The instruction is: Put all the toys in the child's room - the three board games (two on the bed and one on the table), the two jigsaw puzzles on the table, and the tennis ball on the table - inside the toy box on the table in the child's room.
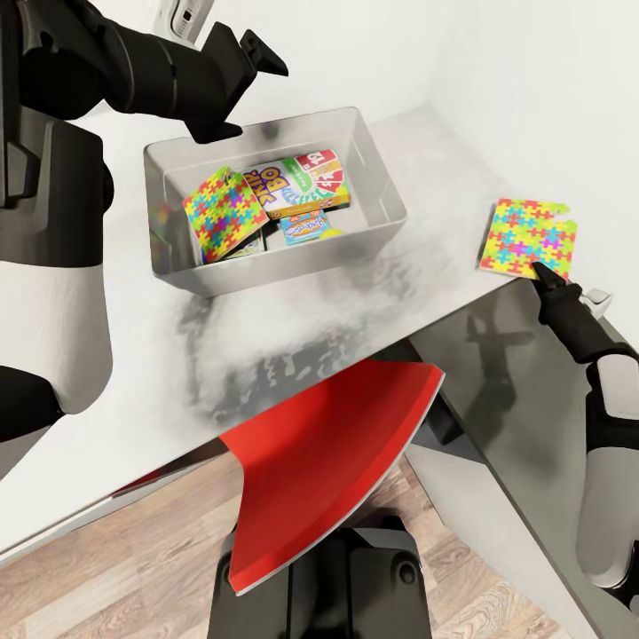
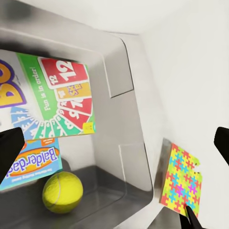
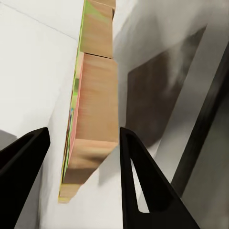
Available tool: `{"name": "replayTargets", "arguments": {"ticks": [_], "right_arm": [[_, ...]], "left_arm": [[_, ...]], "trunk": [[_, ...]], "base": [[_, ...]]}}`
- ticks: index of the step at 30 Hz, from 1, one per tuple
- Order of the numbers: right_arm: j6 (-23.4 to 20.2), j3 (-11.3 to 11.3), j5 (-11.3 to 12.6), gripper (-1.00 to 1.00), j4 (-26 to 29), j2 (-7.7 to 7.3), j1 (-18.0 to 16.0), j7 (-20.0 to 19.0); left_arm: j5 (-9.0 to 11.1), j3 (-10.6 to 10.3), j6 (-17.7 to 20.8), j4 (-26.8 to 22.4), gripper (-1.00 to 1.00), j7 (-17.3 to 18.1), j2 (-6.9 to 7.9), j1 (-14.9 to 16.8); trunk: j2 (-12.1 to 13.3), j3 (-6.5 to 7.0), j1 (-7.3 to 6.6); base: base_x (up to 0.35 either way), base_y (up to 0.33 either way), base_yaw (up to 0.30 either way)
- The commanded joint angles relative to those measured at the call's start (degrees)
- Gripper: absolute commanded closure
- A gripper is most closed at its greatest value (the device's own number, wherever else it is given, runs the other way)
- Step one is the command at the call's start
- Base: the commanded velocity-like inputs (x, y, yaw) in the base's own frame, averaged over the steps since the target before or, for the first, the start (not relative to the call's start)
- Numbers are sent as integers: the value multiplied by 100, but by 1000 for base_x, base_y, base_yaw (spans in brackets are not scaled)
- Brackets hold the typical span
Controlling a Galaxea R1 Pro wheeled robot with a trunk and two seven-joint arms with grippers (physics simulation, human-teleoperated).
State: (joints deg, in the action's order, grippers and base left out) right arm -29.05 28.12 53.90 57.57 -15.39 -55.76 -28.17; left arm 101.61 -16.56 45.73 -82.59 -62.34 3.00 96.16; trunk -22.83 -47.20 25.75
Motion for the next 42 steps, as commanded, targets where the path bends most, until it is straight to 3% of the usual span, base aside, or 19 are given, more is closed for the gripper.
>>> {"name": "replayTargets", "arguments": {"ticks": [1,12,17,24,30,35,42], "right_arm": [[-50,11,35,100,5,1,-3,-2],[-69,-2,39,100,152,-21,32,-3],[-283,-15,57,100,414,-66,95,-4],[-1117,-23,65,100,685,-117,162,-43],[-1642,-35,57,100,1337,-134,259,-82],[-2171,-38,49,100,2040,-149,429,-79],[-2923,-3,40,100,2568,-156,503,-66]], "left_arm": [[43,-5,5,-2,-100,-50,4,5],[51,-3,-8,-5,-100,-61,6,-8],[62,1,-8,-7,-100,-65,10,-14],[180,10,0,-14,-100,-67,67,-22],[352,13,-16,-7,-100,-64,104,-131],[398,42,-23,-5,-100,-66,123,-251],[436,70,-27,-4,-100,-70,130,-325]], "trunk": [[-9,-7,3],[-9,-7,3],[-9,-7,3],[-9,-7,3],[-9,-7,3],[-9,4,3],[-9,50,3]], "base": [[0,0,0],[0,0,0],[0,0,0],[0,0,0],[0,0,0],[0,0,0],[0,0,0]]}}
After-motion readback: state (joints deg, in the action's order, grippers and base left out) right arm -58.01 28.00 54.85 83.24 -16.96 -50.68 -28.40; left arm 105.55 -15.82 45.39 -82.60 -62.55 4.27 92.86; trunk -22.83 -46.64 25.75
